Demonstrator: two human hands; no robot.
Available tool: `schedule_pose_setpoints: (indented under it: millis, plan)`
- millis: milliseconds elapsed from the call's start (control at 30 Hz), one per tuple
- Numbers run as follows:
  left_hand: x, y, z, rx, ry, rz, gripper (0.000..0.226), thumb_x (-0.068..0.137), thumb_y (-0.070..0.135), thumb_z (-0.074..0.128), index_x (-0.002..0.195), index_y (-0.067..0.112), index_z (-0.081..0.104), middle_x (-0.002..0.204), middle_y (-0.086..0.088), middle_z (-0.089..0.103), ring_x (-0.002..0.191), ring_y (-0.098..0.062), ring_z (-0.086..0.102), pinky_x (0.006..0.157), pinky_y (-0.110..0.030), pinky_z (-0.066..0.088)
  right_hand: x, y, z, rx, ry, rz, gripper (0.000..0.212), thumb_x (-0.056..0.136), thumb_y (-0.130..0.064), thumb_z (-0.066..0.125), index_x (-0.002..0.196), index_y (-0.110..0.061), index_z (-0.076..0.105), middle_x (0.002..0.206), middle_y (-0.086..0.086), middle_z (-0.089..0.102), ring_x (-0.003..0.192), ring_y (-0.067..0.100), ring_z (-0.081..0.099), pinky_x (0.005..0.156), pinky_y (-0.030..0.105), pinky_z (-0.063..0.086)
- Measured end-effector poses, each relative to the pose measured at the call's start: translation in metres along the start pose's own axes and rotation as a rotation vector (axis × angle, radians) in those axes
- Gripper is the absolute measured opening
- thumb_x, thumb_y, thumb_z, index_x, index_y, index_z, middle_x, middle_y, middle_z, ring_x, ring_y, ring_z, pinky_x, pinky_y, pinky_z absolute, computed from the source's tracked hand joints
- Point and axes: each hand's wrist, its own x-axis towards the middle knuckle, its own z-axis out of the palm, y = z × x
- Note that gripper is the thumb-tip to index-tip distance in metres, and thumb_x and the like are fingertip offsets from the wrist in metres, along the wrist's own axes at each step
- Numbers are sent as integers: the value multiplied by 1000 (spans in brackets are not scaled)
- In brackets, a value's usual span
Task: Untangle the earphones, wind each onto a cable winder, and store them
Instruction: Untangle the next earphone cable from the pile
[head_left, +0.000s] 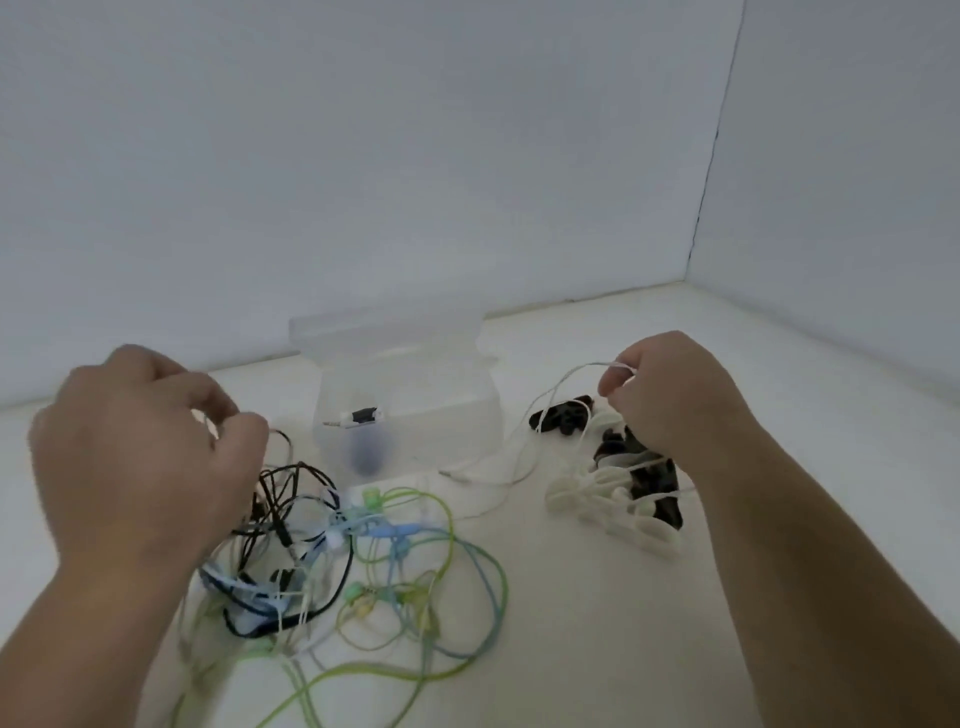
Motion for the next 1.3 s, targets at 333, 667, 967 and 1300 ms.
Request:
schedule_pose_setpoints:
  millis: [333, 667, 967, 1300]
  plan:
    - [-25, 90, 22, -208, -223, 379, 22, 83, 9, 57, 92, 29, 65, 90, 15, 58, 88, 3, 54, 71, -11, 39, 5, 2, 46, -48, 15, -8, 9, 81, -14, 60, 82, -21, 65, 78, -2, 66, 76, 23, 63, 65, 28, 49]
    - [-45, 81, 49, -384, -168, 254, 30, 81, 0, 63, 90, 29, 65, 83, 15, 62, 81, -6, 60, 65, -17, 48, 5, -6, 56, -263, 15, -9, 11, 82, -14, 59, 93, -17, 60, 87, 0, 62, 78, 24, 56, 66, 29, 41]
    - [-44, 79, 39, -539, -143, 162, 36, 84, -4, 63, 88, 32, 65, 79, 12, 64, 74, -7, 61, 57, -9, 43, 4, -12, 53, -179, -81, -15, 12, 77, -23, 61, 85, -15, 61, 95, 2, 61, 83, 23, 60, 66, 29, 45]
    - [-46, 82, 39, -520, -165, 222, 31, 84, -3, 63, 90, 28, 66, 78, 15, 61, 72, -9, 60, 57, -11, 45, -2, -13, 56, -250, -99, -103, 20, 85, -24, 61, 106, -25, 60, 104, -6, 63, 97, 20, 55, 74, 30, 42]
